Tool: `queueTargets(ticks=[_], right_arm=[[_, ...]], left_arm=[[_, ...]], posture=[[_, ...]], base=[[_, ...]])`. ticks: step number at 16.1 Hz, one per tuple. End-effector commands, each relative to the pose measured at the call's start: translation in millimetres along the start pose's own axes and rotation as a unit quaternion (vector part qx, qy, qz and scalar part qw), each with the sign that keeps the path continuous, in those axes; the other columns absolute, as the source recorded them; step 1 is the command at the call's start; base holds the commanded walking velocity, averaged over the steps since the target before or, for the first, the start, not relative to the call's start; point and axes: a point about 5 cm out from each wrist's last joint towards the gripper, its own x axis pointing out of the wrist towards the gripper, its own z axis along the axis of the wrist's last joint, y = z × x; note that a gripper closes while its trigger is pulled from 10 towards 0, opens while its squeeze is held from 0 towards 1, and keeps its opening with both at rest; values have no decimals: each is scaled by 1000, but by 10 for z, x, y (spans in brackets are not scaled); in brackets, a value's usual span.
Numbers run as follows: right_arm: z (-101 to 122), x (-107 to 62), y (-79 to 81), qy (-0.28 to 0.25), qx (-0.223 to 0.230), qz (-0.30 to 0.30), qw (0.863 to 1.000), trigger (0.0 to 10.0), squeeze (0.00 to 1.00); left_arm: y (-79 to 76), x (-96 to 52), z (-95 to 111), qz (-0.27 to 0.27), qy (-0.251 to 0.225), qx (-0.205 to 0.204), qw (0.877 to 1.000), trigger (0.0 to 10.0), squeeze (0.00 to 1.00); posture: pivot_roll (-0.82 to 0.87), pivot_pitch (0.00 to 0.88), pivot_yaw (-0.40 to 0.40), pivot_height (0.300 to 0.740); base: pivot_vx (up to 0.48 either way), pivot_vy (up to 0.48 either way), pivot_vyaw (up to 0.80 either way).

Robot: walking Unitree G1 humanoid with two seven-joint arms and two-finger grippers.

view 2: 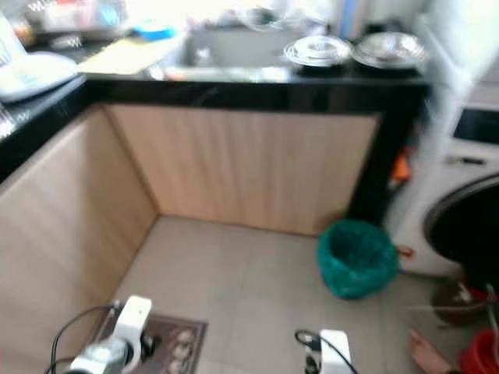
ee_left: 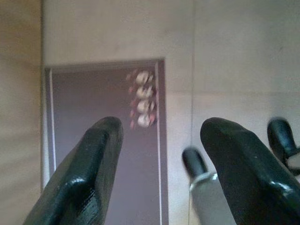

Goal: Kitchen organization

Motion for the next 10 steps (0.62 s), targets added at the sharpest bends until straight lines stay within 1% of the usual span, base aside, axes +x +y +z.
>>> queueTargets(ticks=[1,4,7,10], right_arm=[[36,5,-22,-4,3,-2,1000,10000,0],[52,15,16,-3,5,-3,1000,10000,0],[59,32,156,-5,11,4,1000,10000,0],[26,23,143,-3,15,3,1000,10000,0]], left_arm=[[-19,-5,-73,-4,15,0,1000,10000,0],[1,-8,-70,-2,15,2,1000,10000,0],[26,-13,-76,-1,16,4,1000,10000,0],[14,-12,-80,-3,17,6,1000,10000,0]], posture=[[-95,0,82,740],[-92,0,89,740],[-98,0,94,740],[-96,0,98,740]], base=[[274,0,0],[276,0,0],[275,0,0],[275,0,0]])
